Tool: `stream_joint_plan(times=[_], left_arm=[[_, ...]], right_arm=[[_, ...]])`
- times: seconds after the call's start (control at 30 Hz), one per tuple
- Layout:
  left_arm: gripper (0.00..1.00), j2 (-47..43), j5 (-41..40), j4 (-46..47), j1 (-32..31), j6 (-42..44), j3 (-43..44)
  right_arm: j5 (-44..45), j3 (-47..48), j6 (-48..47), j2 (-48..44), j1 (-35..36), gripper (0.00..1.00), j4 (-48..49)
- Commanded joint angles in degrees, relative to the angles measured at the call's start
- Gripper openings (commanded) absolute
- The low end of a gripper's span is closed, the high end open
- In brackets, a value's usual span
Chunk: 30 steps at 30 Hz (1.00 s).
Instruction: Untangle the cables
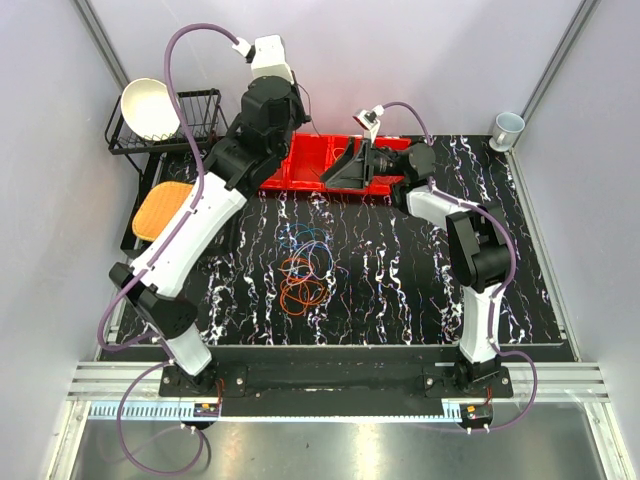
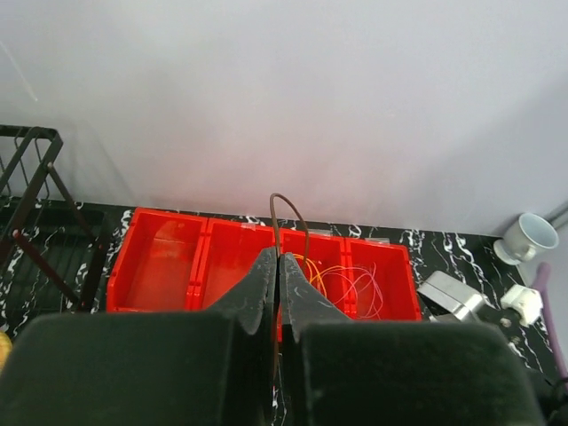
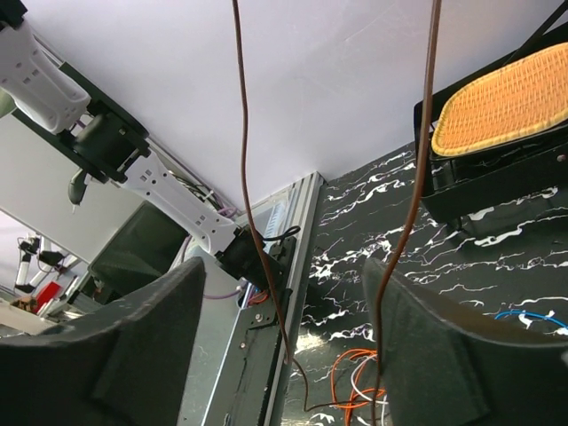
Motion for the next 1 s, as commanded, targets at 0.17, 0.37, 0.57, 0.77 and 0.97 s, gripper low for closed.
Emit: stream_joint_plan(times=[0.17,0.37,0.57,0.77,0.97], left_arm=[[0.00,3.05,-3.59,1.10,0.14,-2.60,5.68],[0.00,3.14,-4.03,1.09,0.23,-2.34,5.15],[0.28,1.39,-3.51,0.13,0.14,-0.67,3.05],[0.85,-4.40,-2.28,-3.47,0.23,-0.22,-4.24],[0.85,-13.19,2.45,-5.41,0.05,-1.02,-15.31]], right_arm=[[-2.70,4.64,0.85,1.97,1.50,0.42,11.73],[-3.06,5.69,1.64,2.76,1.59,0.00,11.46],[-3.06,6.75,2.70,3.47,1.59,0.00,10.50],[-2.18,7.27,1.56,3.47,1.50,0.00,7.26],[0.28,6.14,-7.74,1.71,1.50,0.00,-5.63]])
